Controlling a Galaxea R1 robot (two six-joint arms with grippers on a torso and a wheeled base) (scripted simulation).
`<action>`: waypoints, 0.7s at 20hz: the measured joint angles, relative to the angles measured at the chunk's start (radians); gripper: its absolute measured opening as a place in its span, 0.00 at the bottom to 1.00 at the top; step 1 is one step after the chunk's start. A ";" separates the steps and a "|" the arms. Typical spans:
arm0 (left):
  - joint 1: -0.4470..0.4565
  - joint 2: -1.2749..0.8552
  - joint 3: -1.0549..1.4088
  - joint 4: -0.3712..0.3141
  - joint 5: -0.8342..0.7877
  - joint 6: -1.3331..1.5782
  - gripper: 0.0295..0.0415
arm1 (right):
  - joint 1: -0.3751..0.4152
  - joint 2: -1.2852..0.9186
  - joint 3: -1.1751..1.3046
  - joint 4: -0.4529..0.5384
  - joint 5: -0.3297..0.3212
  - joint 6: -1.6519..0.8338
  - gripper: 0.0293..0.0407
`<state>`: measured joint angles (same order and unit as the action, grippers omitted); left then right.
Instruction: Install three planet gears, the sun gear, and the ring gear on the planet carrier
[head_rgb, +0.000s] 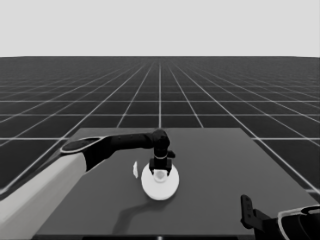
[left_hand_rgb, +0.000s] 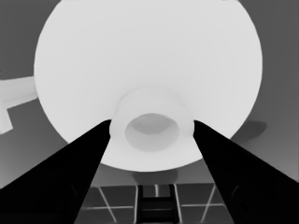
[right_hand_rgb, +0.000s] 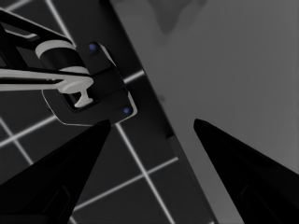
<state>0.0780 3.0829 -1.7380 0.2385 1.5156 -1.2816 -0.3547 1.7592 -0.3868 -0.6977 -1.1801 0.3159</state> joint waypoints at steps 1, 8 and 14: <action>0.000 0.000 0.000 0.000 0.000 0.009 0.44 | 0.000 0.000 0.000 0.000 0.000 0.000 0.81; 0.000 0.000 0.000 0.000 0.000 0.070 0.44 | 0.000 0.000 0.000 0.000 0.000 0.000 0.81; 0.001 -0.001 0.000 0.000 0.000 0.122 0.44 | 0.000 0.000 0.000 0.000 0.000 0.000 0.81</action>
<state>0.0786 3.0823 -1.7383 0.2385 1.5158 -1.1596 -0.3547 1.7592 -0.3868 -0.6977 -1.1801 0.3159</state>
